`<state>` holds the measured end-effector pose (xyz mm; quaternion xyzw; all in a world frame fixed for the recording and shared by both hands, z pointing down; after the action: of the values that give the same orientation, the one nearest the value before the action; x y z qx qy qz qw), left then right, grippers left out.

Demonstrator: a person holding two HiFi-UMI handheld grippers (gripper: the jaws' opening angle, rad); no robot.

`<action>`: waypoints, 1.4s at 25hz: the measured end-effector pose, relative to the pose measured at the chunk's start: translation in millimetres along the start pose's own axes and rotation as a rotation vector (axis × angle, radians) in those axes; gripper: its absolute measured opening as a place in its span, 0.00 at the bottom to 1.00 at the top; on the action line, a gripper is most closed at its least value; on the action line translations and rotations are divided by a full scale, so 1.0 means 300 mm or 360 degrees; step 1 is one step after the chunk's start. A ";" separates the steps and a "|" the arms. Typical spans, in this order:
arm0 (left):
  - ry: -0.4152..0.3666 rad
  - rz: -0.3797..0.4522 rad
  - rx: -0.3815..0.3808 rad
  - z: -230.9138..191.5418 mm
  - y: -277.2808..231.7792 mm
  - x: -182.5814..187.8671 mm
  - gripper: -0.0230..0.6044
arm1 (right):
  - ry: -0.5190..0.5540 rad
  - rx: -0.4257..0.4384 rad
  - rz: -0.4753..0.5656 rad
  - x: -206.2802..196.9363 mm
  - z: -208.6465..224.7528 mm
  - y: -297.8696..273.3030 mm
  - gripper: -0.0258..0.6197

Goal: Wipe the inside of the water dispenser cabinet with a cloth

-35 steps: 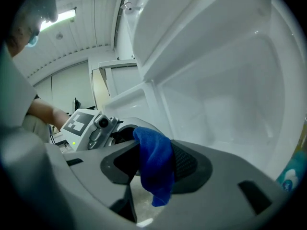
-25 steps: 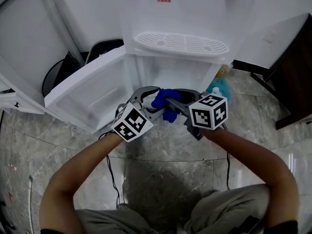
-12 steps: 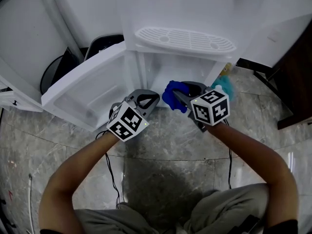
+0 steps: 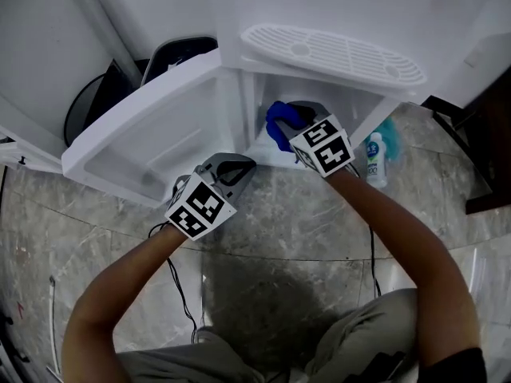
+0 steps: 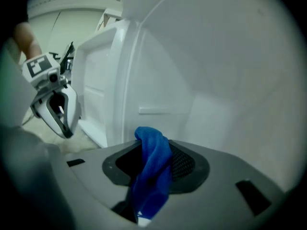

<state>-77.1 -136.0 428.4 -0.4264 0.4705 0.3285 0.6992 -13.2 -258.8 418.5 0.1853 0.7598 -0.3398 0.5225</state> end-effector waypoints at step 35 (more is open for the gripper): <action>0.0161 -0.0048 0.0042 -0.042 0.142 -0.013 0.05 | 0.0660 -0.0040 -0.0399 -0.199 0.123 -0.345 0.22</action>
<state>-119.9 -129.5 417.4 -0.4401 0.5031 0.2898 0.6850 -31.4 -353.2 498.4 0.1490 0.8720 -0.3472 0.3112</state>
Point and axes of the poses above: the fingertips, and each gripper's own axes: y backward along the fingers, z to its right, x out of its top, the point moved 1 cm from there along y, backward along the fingers, and after that the axes turned 12 degrees about z, right-handed, at the moved point
